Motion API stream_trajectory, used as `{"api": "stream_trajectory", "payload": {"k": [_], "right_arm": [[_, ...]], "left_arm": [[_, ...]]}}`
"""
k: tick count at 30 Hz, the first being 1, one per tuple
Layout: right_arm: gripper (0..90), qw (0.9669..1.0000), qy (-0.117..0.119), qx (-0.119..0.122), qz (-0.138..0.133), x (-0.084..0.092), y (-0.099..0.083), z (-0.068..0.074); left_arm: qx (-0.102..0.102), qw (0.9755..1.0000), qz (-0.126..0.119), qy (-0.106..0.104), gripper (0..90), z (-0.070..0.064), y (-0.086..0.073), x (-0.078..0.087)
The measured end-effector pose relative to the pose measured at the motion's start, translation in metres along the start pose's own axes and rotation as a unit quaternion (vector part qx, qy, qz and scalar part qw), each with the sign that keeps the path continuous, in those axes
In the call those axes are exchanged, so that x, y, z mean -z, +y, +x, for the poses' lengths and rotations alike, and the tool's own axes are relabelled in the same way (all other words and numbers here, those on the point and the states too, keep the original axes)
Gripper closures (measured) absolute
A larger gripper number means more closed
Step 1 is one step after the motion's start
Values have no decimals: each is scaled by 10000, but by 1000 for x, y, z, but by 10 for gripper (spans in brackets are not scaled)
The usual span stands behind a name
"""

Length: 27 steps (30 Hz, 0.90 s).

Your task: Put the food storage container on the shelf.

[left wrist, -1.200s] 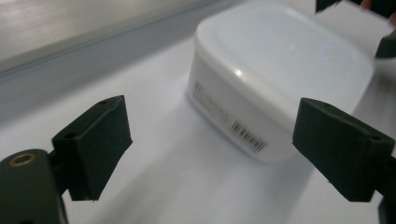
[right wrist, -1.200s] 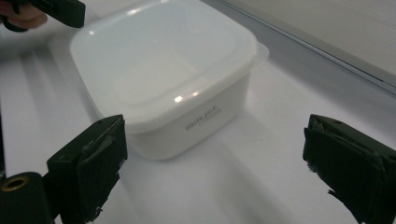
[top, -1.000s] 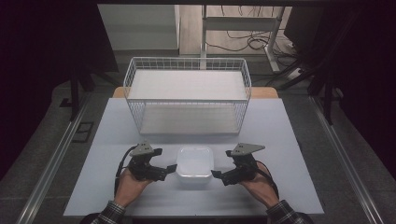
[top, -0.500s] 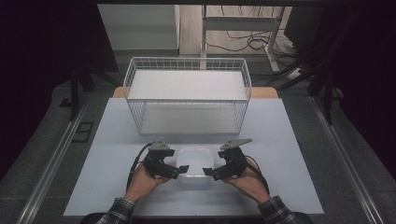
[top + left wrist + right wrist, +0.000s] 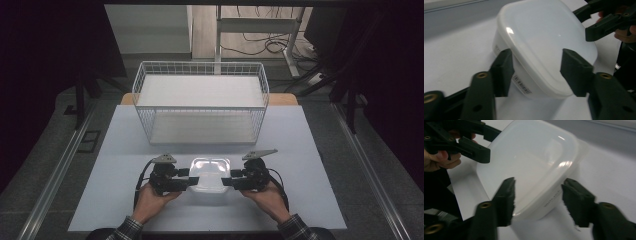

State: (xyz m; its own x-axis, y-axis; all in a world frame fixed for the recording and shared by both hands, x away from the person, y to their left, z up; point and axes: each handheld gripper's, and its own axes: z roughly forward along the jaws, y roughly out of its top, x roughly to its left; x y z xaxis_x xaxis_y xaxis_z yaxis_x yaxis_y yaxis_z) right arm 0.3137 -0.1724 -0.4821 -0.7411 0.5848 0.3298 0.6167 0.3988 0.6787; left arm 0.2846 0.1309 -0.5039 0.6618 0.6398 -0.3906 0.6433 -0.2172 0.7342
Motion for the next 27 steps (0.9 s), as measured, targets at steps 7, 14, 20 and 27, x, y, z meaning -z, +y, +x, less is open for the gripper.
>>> {"api": "stream_trajectory", "payload": {"k": [7, 14, 20, 27], "right_arm": [[736, 9986, -226, -193, -436, 14, -3, 6], [784, 9960, -540, -49, -707, 15, -7, 9], [785, 9942, -579, 100, -900, 18, -4, 11], [785, 9936, -544, 150, -974, 16, 2, 8]], "left_arm": [[-32, 9987, -299, 415, 713, -13, -2, 11], [10, 9980, -377, 515, 788, -14, -4, 8], [-54, 9974, -462, 555, 788, -14, -1, 9], [-229, 9960, -572, 642, 788, -9, 9, 15]]}}
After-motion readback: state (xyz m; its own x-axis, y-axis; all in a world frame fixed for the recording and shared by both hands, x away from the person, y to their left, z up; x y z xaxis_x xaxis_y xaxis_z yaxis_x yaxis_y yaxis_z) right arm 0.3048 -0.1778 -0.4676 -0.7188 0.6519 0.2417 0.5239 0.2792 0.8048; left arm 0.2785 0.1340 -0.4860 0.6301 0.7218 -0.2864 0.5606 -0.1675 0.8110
